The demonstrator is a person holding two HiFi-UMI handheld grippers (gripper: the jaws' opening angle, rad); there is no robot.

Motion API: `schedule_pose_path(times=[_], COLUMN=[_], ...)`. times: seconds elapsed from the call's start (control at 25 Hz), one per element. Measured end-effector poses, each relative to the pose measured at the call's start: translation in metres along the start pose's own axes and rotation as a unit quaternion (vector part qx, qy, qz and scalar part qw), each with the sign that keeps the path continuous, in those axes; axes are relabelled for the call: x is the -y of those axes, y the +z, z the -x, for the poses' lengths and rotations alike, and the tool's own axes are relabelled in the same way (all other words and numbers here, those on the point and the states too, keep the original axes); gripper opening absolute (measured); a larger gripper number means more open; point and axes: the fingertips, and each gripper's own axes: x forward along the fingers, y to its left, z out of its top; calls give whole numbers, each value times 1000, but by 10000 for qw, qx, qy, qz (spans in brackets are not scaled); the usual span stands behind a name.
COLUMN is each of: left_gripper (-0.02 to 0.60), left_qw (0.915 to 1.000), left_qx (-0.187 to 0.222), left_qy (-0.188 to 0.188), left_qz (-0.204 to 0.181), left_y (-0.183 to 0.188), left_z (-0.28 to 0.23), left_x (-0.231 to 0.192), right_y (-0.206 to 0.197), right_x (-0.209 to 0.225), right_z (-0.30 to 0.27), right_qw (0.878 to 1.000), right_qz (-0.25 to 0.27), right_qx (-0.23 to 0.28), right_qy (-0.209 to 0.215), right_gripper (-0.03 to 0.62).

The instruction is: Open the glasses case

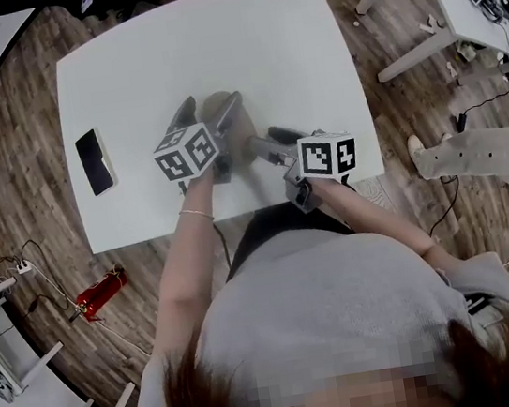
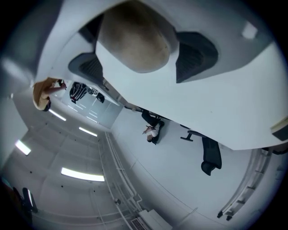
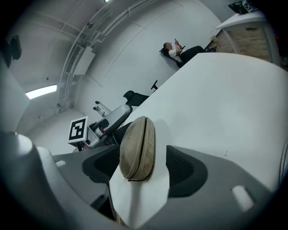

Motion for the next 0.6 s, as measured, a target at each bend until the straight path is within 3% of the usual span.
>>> schedule_pose_path(times=[0.16,0.24,0.32,0.44,0.52,0.6], left_gripper=[502,473,415,275,214,121], left_qw=[9998,9994,9982,9951,9922,9882], left_qx=[172,322,494,748,926,1075], left_qy=[59,119,208,340,415,632], left_qz=[37,-96,-278,-557,-727,-894], left_y=[6,13,19,24,27,29], left_z=[13,28,46,73,88,102], left_x=[0,2,9,25,35,40], right_y=[0,8,24,45,53,58], right_x=[0,-6,-15,-36,-49,-61], right_z=[7,14,24,37,45,50], right_qw=[9995,9972,9886,9648,9518,9421], right_qz=[253,634,1287,2300,2695,2930], right_qx=[22,223,580,1016,1233,1414], right_qy=[-201,-317,-530,-772,-796,-813], right_gripper=[319,305,236,154,125,51])
